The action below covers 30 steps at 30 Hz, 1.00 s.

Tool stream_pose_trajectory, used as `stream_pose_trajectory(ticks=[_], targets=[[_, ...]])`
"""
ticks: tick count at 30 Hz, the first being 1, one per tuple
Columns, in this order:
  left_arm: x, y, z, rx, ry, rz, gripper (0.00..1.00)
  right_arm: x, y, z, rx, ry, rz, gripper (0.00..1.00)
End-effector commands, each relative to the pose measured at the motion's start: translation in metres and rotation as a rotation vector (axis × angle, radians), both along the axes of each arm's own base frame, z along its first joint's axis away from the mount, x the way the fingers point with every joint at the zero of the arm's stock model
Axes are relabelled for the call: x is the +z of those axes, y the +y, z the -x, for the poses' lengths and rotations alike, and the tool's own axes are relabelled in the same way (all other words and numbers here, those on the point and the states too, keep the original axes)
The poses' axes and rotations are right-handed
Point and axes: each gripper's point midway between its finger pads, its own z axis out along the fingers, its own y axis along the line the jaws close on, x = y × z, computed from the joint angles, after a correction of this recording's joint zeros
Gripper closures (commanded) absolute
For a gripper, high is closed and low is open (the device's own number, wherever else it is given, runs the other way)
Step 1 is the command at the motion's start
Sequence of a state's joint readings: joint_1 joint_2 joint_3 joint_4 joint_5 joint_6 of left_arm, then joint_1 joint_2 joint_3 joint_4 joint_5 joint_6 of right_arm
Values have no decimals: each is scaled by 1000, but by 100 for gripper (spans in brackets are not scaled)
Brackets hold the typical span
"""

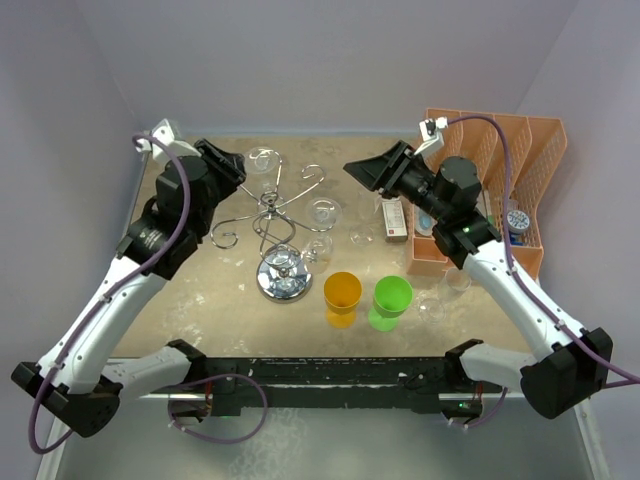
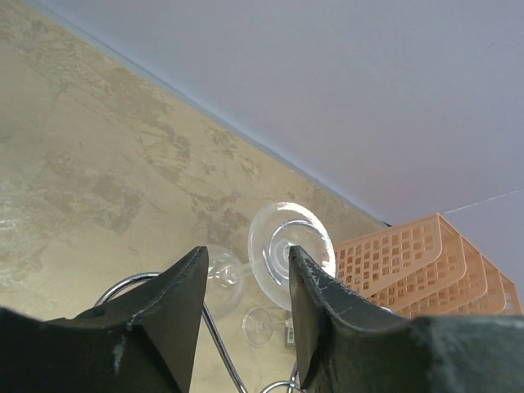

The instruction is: Place the wine glass upside down on the wine glass rack

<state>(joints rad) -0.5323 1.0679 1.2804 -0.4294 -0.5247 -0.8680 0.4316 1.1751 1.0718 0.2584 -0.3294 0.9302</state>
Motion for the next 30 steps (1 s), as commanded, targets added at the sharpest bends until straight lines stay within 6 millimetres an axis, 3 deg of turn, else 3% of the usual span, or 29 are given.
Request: stream_pose_trajectory(ticks=[1,5,11,15,20,24,30], targets=[[45,18,20,-3,-79,-59,57,15,-10,3,-50,-67,13,48],[54,28,36,-25,-86,-135,49,7,-28,-8,-157,-76,126,47],[51,49,61,-35,-95,-255,47,-41,-76,-30,-364,-23,479,45],[47,57,77,-52,-113,-285,47,-68,-103,-29,-412,20,697,45],[45,61,96,-83,-158,-273,47,-71,-107,-1,-325,36,761,44],[51,62,106,-101,-185,-241,47,-85,-99,39,-164,89,820,49],[60,62,113,-114,-218,-215,46,-109,-82,94,-94,203,803,50]])
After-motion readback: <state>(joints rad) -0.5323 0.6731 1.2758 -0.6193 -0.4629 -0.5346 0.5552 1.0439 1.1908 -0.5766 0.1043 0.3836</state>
